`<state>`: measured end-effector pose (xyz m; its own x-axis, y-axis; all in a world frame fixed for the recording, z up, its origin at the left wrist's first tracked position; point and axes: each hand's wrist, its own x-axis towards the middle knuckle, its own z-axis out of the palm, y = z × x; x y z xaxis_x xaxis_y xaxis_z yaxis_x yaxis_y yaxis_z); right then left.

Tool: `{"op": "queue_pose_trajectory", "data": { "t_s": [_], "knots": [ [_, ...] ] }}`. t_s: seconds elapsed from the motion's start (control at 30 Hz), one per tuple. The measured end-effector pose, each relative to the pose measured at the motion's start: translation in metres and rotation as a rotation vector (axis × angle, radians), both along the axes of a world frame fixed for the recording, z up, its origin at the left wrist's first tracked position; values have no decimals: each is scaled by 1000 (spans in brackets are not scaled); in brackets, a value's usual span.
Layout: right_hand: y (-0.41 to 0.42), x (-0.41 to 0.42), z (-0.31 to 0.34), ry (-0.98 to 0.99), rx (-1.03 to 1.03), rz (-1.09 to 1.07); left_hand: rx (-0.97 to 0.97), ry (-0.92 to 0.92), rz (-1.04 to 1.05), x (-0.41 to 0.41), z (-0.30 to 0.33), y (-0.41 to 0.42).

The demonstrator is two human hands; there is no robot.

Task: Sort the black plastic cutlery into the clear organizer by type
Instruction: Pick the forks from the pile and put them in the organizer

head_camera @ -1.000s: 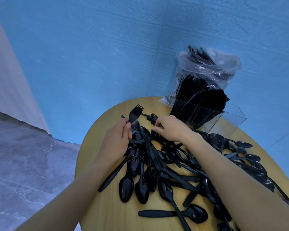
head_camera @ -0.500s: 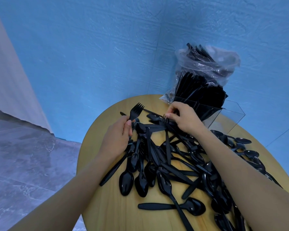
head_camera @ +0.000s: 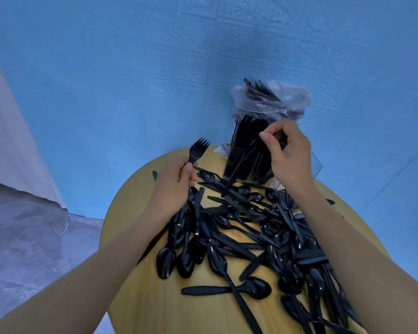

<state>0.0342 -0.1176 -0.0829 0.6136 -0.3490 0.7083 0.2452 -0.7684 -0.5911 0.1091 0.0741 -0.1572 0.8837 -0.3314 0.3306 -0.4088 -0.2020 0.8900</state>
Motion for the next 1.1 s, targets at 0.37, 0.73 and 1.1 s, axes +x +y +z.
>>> {"op": "queue_pose_trajectory", "data": {
  "t_s": [0.37, 0.73, 1.1],
  "knots": [
    [38, -49, -5, 27, -59, 36, -117, 119, -316, -77, 28, -27],
    [58, -83, -18, 130, 172, -73, -161, 180, -332, -128, 20, -18],
    [86, -106, -45, 248, 757, 110, -131, 478, -347, -150, 5, -8]
  ]
}}
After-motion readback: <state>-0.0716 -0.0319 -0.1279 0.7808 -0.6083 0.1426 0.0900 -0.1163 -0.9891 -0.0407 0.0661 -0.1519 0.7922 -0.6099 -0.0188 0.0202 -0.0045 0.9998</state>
